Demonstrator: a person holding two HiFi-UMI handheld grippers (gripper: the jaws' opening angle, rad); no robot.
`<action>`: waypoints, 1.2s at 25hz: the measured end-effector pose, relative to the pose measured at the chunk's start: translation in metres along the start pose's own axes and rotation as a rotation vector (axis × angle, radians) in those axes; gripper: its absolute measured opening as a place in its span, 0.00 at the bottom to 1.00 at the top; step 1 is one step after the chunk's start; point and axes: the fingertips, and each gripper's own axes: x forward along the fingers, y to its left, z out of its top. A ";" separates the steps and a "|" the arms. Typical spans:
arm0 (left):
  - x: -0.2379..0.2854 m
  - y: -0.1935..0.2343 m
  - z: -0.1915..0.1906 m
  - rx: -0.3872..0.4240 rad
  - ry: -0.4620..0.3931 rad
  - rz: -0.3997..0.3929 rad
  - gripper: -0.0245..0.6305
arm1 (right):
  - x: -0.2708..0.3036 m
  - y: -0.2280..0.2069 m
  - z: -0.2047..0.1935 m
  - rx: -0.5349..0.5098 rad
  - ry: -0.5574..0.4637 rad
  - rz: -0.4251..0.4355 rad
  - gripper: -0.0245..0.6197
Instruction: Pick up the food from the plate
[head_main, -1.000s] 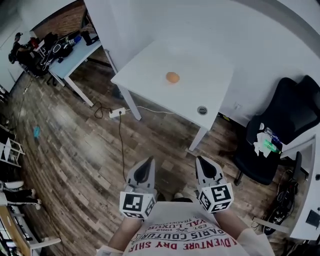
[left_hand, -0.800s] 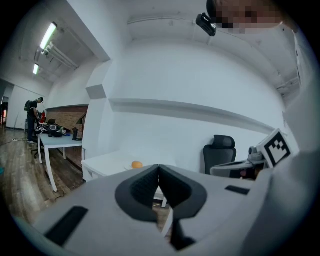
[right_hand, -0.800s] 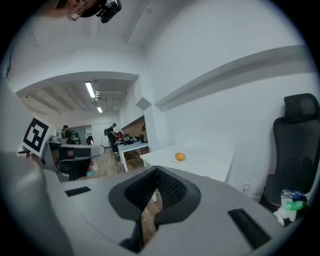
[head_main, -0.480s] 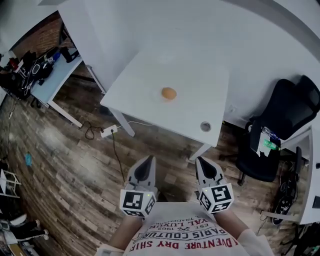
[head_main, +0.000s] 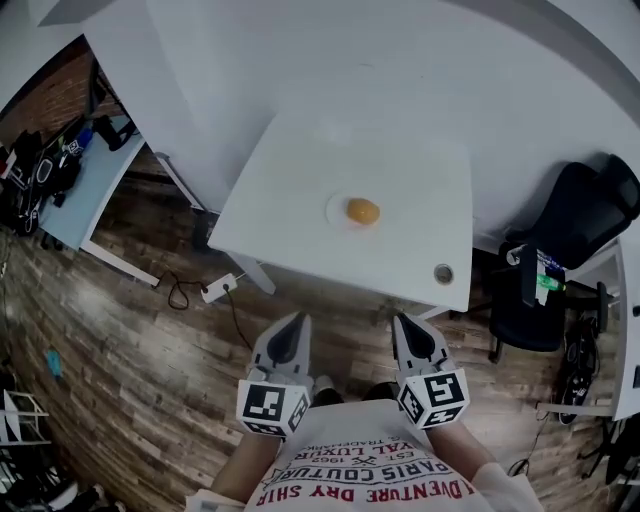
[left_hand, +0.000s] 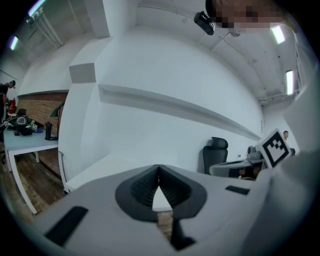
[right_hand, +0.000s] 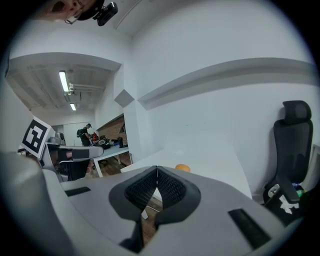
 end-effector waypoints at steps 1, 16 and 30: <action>0.003 0.008 0.000 -0.006 0.004 -0.007 0.05 | 0.006 0.004 0.002 -0.001 0.003 -0.005 0.06; 0.121 0.064 0.009 -0.013 0.061 -0.061 0.05 | 0.126 -0.047 0.025 0.027 0.035 -0.024 0.06; 0.283 0.057 0.022 0.021 0.164 -0.172 0.05 | 0.220 -0.164 0.044 0.122 0.095 -0.073 0.06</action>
